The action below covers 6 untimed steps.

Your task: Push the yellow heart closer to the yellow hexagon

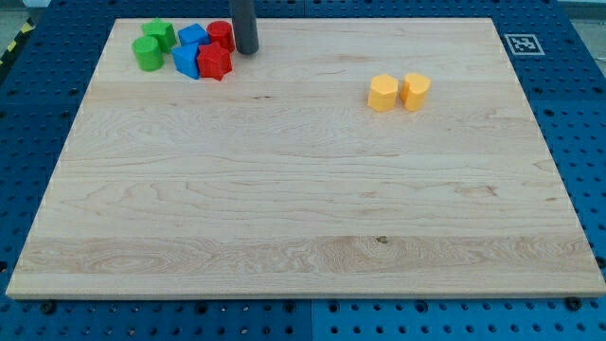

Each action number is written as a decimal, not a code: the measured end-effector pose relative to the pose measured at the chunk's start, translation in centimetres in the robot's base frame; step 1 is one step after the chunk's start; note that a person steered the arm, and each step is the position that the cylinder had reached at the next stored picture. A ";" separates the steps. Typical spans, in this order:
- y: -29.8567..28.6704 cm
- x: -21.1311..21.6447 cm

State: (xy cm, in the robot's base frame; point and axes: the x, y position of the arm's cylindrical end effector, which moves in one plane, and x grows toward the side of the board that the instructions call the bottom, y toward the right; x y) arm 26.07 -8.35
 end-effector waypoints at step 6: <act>4.6 0.0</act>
State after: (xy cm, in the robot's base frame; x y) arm 26.07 -3.71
